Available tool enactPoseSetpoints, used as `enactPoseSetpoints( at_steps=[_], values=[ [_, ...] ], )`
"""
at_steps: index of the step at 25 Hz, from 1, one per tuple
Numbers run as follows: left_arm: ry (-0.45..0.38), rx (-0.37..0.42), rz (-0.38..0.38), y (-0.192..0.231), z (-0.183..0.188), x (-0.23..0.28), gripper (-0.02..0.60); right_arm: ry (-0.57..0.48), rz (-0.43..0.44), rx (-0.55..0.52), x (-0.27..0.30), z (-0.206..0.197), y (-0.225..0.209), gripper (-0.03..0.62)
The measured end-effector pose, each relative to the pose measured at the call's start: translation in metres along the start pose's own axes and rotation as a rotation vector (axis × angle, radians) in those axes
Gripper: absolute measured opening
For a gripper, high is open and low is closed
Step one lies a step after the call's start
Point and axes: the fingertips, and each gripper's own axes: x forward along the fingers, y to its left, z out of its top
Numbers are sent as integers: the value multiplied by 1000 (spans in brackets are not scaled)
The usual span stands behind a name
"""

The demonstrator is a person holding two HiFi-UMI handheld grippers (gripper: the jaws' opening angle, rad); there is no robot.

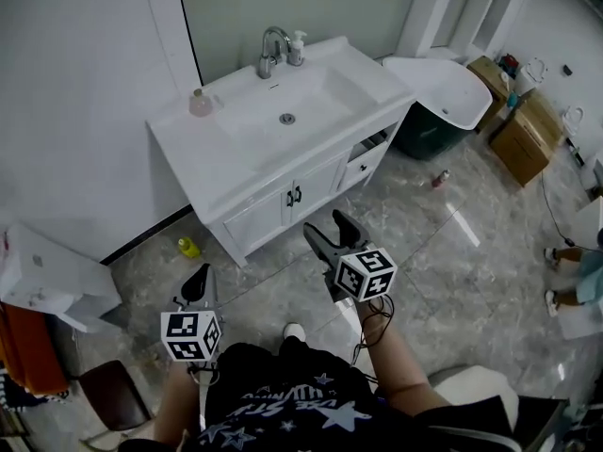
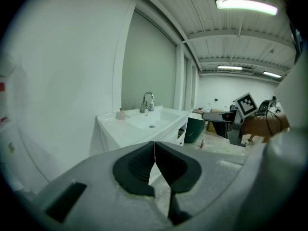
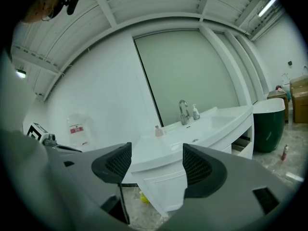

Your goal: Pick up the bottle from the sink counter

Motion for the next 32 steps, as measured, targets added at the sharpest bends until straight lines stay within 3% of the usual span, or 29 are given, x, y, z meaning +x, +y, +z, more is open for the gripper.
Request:
enactPoseSetpoints(
  at_steps=[8, 18, 25, 32],
  values=[
    [48, -38, 102, 16, -11, -2, 20, 32, 101, -11, 37, 4, 5, 319],
    [1, -64, 105, 61, 19, 52, 20, 43, 66, -32, 88, 19, -13, 318],
    [2, -91, 91, 117, 30, 109, 20, 60, 40, -60, 161, 34, -27, 318],
    [-2, -109, 94, 202, 60, 174, 20, 83, 38, -90, 280, 54, -24, 318]
  ],
)
